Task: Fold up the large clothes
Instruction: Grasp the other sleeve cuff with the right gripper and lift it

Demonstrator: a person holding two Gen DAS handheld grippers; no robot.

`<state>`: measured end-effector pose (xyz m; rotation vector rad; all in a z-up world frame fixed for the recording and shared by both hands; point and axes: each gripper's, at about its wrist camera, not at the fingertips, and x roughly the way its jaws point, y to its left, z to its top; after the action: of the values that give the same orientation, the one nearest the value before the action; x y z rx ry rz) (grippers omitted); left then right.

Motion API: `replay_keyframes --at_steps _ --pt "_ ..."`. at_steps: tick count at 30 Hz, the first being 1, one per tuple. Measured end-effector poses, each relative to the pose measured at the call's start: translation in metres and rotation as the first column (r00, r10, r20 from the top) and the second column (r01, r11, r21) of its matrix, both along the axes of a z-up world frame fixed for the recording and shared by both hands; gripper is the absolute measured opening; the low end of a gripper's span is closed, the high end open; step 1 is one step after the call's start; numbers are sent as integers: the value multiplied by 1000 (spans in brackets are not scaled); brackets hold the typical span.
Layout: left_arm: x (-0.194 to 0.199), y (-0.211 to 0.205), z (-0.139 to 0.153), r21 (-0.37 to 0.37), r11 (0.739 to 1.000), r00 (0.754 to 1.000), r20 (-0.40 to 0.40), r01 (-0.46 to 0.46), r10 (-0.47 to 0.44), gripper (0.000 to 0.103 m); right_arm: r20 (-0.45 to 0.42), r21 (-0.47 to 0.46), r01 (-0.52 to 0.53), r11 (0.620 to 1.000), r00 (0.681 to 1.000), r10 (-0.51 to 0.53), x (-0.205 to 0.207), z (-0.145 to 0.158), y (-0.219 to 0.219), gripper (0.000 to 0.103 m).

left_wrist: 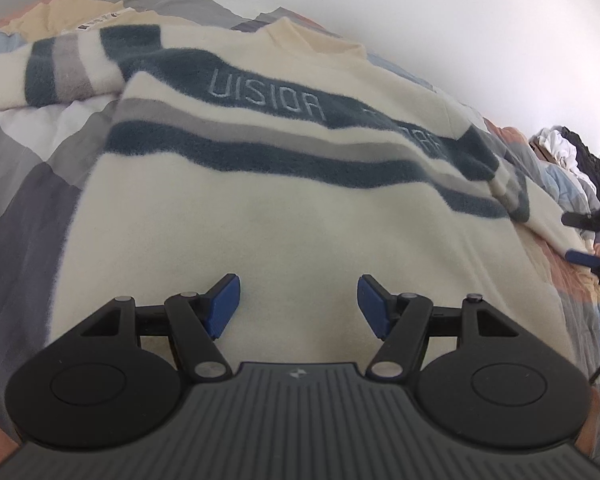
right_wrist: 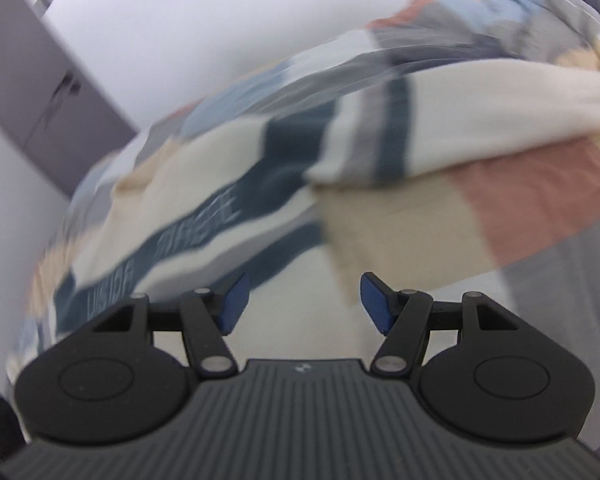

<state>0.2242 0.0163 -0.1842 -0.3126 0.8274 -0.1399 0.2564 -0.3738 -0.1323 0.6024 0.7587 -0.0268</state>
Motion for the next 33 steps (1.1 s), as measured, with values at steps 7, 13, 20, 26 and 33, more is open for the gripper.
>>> replay_keyframes --at_steps 7,13,20,26,33 --pt "2 1 0 -12 999 999 -3 -35 35 70 13 202 175 964 983 -181 5 -50 -85 91" --pt "3 -4 -3 9 998 999 -1 -55 55 70 107 341 310 888 925 -364 12 -86 -149 91" --pt "5 -4 -4 -9 996 996 5 -86 86 70 210 333 402 853 850 -483 49 -96 -185 91" --pt "9 -10 -6 28 996 996 8 -89 89 70 185 273 527 805 792 -582 79 -96 -224 56" --pt "10 -15 -6 68 994 997 15 -82 81 70 182 146 595 791 769 -612 86 -80 -253 11"
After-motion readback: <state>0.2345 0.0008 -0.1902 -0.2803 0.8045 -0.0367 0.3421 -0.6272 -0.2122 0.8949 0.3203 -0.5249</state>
